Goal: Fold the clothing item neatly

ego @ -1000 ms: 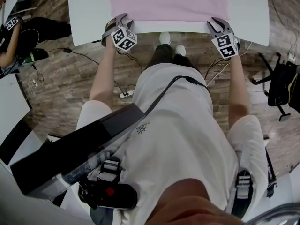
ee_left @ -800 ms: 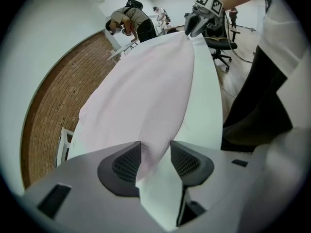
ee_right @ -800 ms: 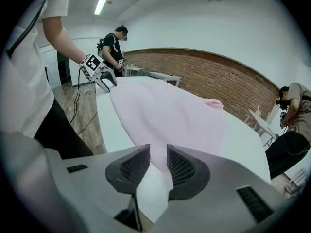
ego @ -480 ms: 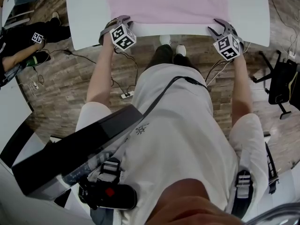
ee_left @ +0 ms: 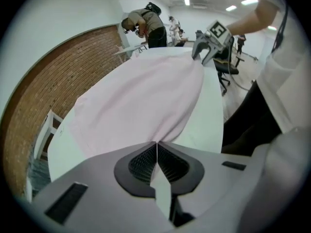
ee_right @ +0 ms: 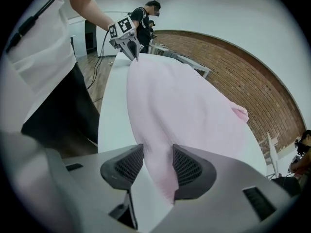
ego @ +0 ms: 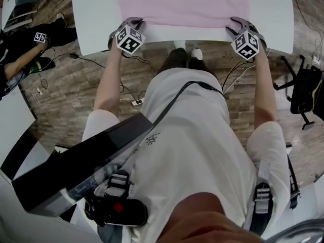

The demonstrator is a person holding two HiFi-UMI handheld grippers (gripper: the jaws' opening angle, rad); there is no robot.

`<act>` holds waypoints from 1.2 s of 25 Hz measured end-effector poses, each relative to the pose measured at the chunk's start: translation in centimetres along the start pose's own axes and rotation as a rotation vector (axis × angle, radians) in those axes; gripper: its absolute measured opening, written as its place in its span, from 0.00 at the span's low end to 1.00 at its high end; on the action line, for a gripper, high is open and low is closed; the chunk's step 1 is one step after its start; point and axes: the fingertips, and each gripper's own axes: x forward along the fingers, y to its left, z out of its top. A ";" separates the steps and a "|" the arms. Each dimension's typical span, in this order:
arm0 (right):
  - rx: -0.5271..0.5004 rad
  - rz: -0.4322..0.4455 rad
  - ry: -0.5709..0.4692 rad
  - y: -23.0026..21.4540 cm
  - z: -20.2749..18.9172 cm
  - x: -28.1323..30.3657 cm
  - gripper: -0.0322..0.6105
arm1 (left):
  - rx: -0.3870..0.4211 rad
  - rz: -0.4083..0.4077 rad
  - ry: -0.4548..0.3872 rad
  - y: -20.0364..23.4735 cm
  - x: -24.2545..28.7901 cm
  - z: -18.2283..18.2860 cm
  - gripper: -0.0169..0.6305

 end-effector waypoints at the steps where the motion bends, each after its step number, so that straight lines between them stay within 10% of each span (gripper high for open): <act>1: 0.010 -0.004 -0.003 -0.2 0.0 0.0 0.33 | -0.036 -0.012 -0.021 0.1 -0.5 0.3 0.04; 5: 0.028 -0.008 0.000 -0.8 -0.5 0.4 0.08 | -0.038 -0.025 -0.025 0.3 -1.1 0.7 0.04; 30: 0.030 0.047 -0.095 3.8 3.0 -6.4 0.07 | -0.043 0.046 -0.078 -6.7 -7.1 -4.3 0.04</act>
